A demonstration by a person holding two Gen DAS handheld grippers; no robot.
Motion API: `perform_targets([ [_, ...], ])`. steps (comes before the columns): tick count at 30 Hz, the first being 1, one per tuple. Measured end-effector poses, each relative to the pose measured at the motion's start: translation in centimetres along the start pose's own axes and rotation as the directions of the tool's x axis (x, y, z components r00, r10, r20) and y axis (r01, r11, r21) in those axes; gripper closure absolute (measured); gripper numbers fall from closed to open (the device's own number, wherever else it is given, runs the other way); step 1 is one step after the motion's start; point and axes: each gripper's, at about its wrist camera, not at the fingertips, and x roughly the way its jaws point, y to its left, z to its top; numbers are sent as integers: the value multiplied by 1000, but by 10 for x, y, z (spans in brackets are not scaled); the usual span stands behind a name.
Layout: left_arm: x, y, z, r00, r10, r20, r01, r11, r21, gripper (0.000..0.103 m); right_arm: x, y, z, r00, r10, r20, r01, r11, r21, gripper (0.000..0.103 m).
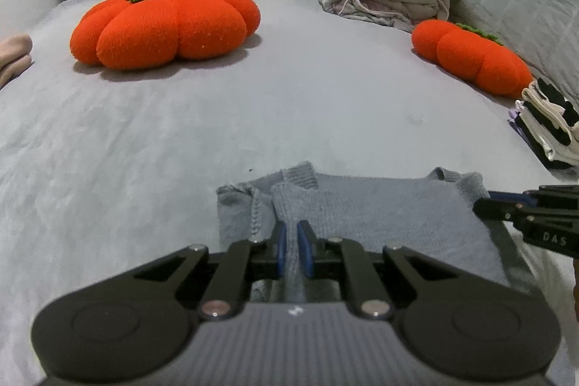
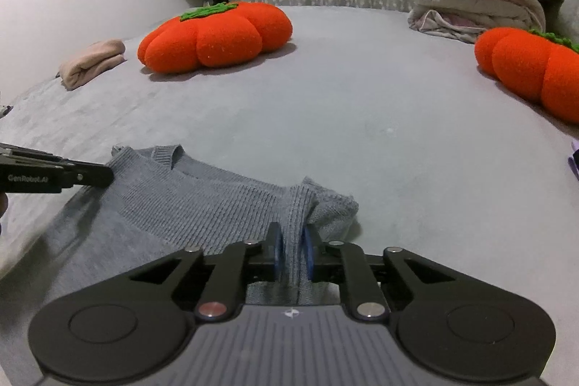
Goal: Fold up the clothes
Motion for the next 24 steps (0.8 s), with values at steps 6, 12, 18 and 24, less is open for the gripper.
perform_targets([
  [6, 0, -3, 0, 1000, 25, 11, -25, 1000, 2, 94, 2, 5, -1, 999, -34, 5, 34, 998, -44, 92],
  [12, -11, -6, 3, 998, 19, 61, -19, 1000, 0, 94, -3, 12, 0, 998, -65, 21, 67, 995, -78, 93],
  [18, -5, -8, 3, 998, 32, 53, -32, 999, 6, 94, 3, 15, -1, 995, -102, 8, 102, 990, -102, 92],
  [24, 0, -5, 1, 999, 36, 35, -36, 999, 6, 94, 1, 10, -1, 998, -62, 6, 62, 994, -87, 86],
])
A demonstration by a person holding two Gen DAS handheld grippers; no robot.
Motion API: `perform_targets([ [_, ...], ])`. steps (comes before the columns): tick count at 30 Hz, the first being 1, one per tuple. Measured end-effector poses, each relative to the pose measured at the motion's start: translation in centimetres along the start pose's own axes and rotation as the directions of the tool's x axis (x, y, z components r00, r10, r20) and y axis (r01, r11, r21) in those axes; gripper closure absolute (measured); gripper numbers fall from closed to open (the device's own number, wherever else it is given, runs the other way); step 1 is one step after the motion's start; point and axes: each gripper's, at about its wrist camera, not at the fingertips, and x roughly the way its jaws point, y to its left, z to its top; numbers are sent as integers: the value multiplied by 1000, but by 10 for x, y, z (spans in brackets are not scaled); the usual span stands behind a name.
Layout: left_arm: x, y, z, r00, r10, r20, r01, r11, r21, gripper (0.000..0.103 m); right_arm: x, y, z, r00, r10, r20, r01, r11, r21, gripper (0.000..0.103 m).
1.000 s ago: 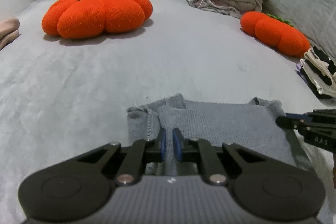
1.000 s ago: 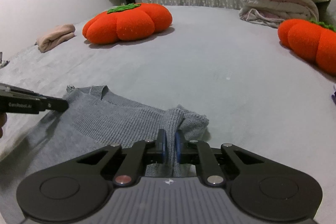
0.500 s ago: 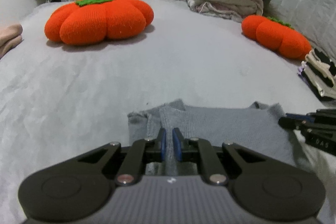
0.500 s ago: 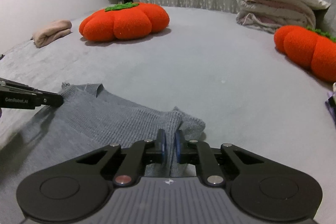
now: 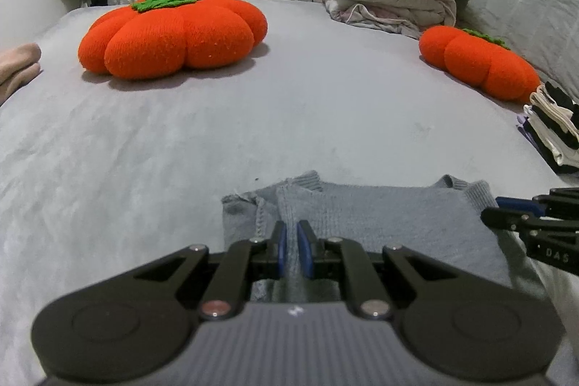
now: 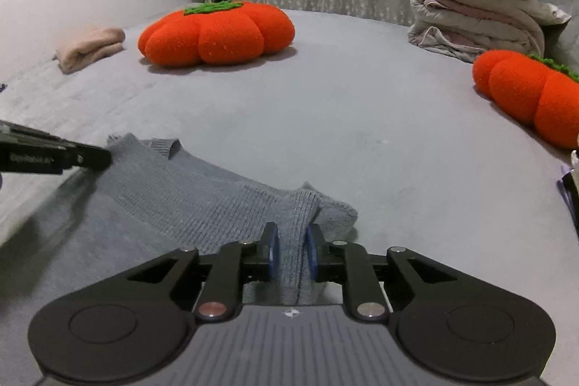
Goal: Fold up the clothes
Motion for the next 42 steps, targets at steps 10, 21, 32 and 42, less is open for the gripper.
perform_targets([
  [10, 2, -1, -1, 1000, 7, -6, -7, 1000, 4, 94, 9, 3, -2, 1000, 5, 3, -4, 996, -85, 86],
  [21, -9, 1, 7, 998, 4, 60, -3, 1000, -24, 94, -2, 6, 6, 996, -23, 85, 29, 997, -68, 95],
  [32, 23, -6, 0, 997, 73, -1, -73, 997, -12, 90, 22, 10, 2, 995, -97, 34, 99, 994, -44, 95],
  [42, -13, 23, 10, 995, 84, 53, -78, 991, -111, 82, -11, 0, 15, 994, -70, 85, 65, 996, 54, 84],
])
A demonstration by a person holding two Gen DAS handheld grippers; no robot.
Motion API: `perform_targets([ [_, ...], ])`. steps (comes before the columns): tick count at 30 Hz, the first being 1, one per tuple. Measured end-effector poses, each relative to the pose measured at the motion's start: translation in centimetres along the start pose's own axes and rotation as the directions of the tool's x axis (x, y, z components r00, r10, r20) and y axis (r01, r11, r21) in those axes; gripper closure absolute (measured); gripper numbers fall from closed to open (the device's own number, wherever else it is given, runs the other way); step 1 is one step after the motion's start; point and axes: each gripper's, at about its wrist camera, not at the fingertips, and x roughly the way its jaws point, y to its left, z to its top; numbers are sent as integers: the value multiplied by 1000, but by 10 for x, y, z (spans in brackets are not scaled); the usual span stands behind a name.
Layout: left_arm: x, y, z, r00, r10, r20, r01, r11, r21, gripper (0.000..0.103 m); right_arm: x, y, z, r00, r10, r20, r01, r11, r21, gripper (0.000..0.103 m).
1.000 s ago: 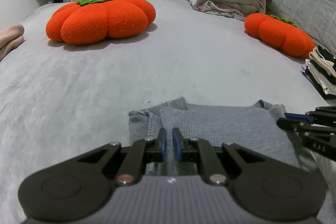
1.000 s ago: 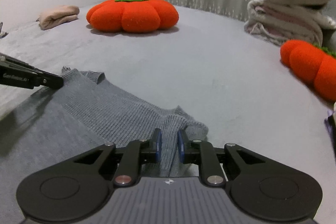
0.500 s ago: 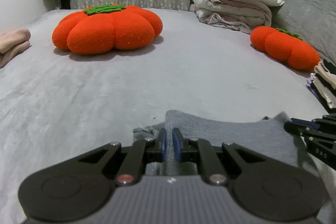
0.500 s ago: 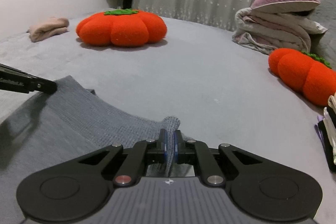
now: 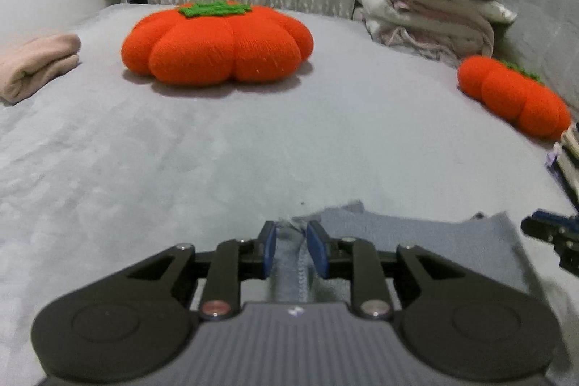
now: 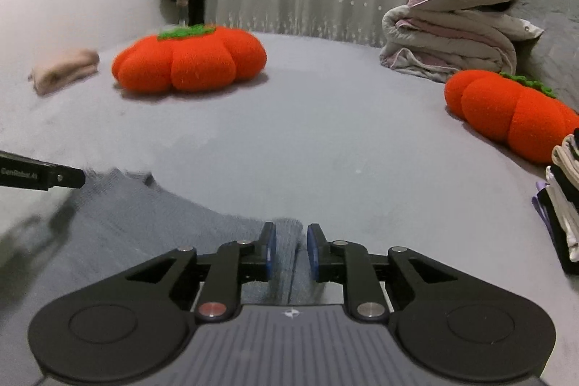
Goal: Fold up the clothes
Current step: 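Open both tools to release the folded edge onto the sweater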
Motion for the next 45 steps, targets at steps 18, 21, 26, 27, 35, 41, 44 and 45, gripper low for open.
perform_targets([
  [18, -32, -47, -60, 969, -192, -154, 212, 969, 126, 75, -32, 81, -31, 955, 269, -124, -287, 946, -150, 79],
  [21, -27, -43, -65, 972, -159, -175, 180, 977, 116, 72, -30, 84, -40, 950, 277, -147, -298, 942, -154, 79],
  [26, -29, -42, -68, 976, -138, -168, 160, 979, 126, 71, -23, 85, -48, 950, 268, -161, -294, 941, -168, 79],
  [27, -30, -42, -68, 977, -138, -165, 159, 979, 124, 71, -22, 82, -47, 949, 273, -160, -297, 943, -152, 79],
  [35, -39, -25, -70, 983, -110, -150, 127, 986, 110, 72, -33, 55, -47, 969, 192, -154, -208, 974, -92, 79],
  [41, -42, -19, -74, 985, -103, -138, 120, 984, 128, 72, -32, 38, -47, 978, 122, -170, -134, 989, -62, 80],
  [44, -47, -19, -75, 987, -97, -132, 114, 985, 133, 72, -39, 38, -44, 982, 113, -149, -123, 991, -58, 80],
  [45, -49, -19, -76, 987, -98, -131, 115, 984, 133, 72, -42, 40, -45, 982, 128, -142, -138, 988, -63, 80],
])
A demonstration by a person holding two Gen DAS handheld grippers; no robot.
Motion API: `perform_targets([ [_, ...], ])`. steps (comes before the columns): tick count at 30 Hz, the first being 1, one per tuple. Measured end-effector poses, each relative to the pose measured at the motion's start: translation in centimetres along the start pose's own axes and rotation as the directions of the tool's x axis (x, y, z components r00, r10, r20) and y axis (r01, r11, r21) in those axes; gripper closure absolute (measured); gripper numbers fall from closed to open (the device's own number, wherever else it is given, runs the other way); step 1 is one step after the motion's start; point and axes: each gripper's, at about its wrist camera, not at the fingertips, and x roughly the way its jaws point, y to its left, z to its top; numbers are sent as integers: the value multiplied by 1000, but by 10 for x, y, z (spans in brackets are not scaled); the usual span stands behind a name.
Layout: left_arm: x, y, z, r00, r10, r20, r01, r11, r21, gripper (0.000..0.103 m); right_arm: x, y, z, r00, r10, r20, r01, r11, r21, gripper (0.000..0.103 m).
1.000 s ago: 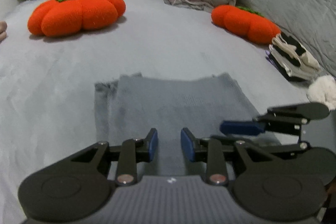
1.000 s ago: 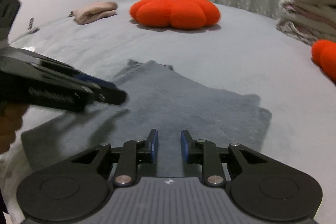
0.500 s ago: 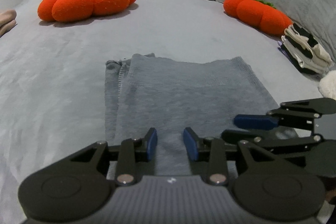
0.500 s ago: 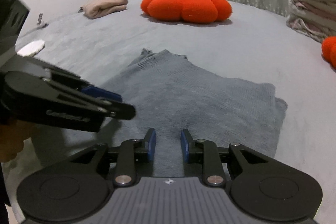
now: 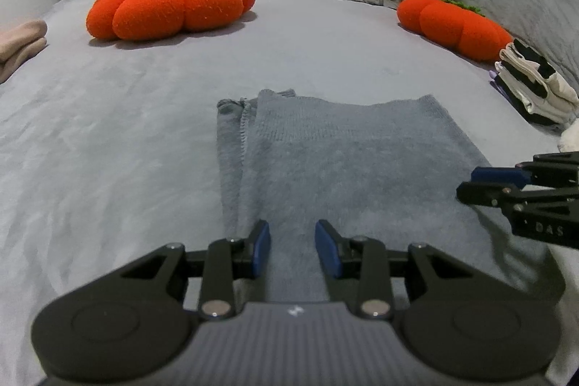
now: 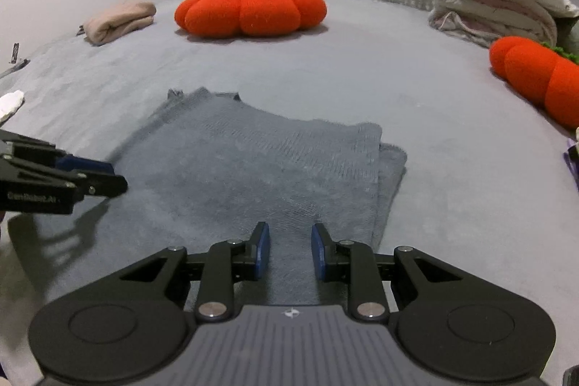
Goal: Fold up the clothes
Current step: 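Lift both open tools away above the folded sweater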
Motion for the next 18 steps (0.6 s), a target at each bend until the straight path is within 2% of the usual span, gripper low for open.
perform_targets([
  [6, -5, -1, -4, 1000, 2, 8, -2, 1000, 16, 70, -10, 26, -5, 995, 101, 19, -99, 991, -86, 80],
  [9, -11, -7, -4, 999, -16, 36, 15, 999, 31, 69, -6, 45, -8, 993, 119, 9, -117, 982, -147, 80],
  [12, -18, -19, -5, 995, -53, 78, 48, 997, 66, 68, 2, 52, -10, 993, 121, -10, -121, 981, -154, 79],
  [16, -14, -34, -7, 996, -55, 74, 47, 993, 107, 67, 8, 51, -11, 992, 125, -23, -127, 982, -139, 79],
  [18, -4, -35, -11, 999, -18, 35, 14, 994, 108, 67, 8, 51, -11, 992, 126, -22, -128, 983, -133, 79],
])
